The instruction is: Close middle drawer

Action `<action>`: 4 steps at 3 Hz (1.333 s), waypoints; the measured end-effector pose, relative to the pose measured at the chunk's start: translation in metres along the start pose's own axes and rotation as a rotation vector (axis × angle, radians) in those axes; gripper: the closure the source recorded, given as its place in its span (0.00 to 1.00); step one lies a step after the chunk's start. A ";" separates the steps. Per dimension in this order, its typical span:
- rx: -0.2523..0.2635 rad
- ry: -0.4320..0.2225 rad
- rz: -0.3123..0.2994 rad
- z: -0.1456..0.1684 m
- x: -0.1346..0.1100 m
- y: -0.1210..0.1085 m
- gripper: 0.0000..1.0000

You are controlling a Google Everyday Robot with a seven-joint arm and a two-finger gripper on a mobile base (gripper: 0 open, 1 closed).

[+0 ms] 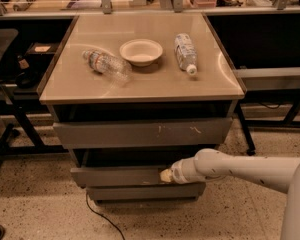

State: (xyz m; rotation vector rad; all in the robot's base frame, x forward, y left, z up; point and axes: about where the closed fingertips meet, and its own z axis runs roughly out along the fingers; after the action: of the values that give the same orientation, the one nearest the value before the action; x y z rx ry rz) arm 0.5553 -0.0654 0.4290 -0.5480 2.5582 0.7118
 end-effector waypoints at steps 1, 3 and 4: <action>0.009 -0.030 0.001 0.008 -0.016 -0.005 1.00; 0.009 -0.069 -0.016 0.020 -0.040 -0.009 1.00; 0.009 -0.069 -0.016 0.019 -0.039 -0.009 1.00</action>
Offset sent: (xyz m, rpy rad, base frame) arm 0.0568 0.0135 0.0044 0.0198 -0.0867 -0.0269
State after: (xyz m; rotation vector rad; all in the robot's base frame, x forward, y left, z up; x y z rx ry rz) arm 0.5973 -0.0519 0.4296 -0.5310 2.4892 0.7009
